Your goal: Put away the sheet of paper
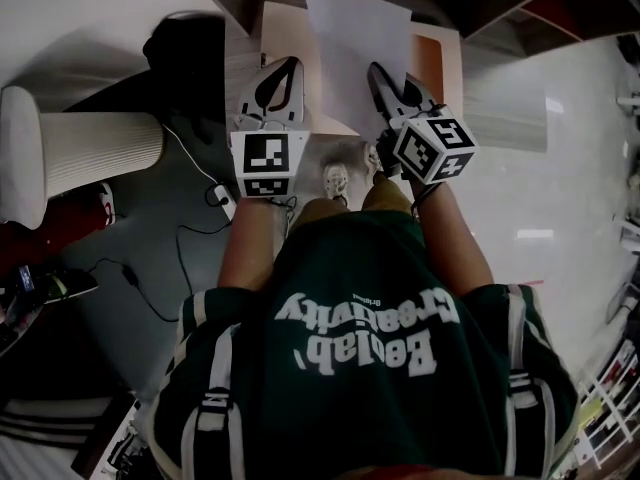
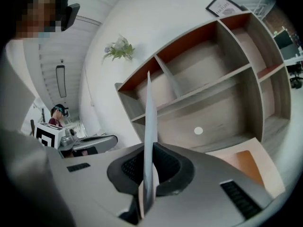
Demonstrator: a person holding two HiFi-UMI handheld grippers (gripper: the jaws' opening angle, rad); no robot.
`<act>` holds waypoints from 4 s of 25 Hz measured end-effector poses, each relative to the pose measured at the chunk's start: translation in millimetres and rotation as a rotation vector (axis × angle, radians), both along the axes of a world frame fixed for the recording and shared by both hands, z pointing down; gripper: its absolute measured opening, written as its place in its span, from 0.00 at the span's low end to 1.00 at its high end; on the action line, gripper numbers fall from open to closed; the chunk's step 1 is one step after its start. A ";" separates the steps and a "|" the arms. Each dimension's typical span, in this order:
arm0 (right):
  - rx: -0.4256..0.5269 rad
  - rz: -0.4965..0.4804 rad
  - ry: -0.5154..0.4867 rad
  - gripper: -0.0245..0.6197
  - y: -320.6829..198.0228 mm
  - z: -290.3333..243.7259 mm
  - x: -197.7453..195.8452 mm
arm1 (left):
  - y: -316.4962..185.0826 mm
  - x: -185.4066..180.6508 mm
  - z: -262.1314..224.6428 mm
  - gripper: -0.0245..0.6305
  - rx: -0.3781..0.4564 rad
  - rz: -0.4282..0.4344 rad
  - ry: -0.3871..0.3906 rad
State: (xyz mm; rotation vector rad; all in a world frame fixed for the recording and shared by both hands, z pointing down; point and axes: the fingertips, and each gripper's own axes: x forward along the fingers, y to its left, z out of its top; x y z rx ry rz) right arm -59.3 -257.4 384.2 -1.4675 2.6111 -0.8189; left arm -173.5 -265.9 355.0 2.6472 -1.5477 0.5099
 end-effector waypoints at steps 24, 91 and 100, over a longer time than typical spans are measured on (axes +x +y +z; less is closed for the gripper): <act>-0.443 -0.077 0.328 0.37 -94.2 210.6 27.2 | -64.0 2.6 70.8 0.07 -0.165 -0.150 -0.101; -0.260 -0.328 0.761 0.10 -133.3 284.0 75.7 | -73.0 23.3 117.7 0.07 -0.256 -0.124 -0.073; -0.219 -0.513 0.701 0.10 -104.7 270.0 9.7 | -75.7 24.5 117.5 0.07 -0.253 -0.116 -0.068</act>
